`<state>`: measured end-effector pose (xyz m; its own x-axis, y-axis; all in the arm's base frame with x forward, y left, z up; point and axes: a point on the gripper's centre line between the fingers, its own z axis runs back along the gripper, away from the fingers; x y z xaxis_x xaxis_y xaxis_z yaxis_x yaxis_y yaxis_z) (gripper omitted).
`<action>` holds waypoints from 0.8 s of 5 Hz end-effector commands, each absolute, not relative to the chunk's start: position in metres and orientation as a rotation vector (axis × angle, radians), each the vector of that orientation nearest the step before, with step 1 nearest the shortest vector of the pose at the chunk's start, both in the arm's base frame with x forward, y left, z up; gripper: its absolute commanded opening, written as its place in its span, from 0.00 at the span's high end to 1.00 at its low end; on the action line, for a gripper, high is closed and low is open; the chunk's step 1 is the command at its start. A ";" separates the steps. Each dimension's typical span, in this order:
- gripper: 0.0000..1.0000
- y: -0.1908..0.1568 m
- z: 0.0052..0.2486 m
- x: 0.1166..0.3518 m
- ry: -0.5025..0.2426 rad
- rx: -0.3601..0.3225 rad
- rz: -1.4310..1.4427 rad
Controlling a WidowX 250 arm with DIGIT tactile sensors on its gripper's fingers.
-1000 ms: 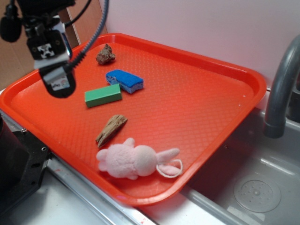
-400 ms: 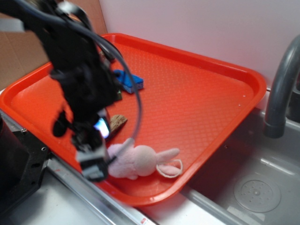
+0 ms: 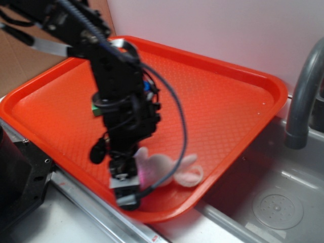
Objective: Grab the pink bunny.
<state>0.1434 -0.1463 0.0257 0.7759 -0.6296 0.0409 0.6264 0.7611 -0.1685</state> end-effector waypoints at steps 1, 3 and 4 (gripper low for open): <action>1.00 -0.136 0.057 0.148 -0.044 -0.183 -0.608; 1.00 -0.067 0.150 0.122 -0.038 -0.095 -0.180; 1.00 -0.041 0.178 0.108 -0.016 -0.085 0.071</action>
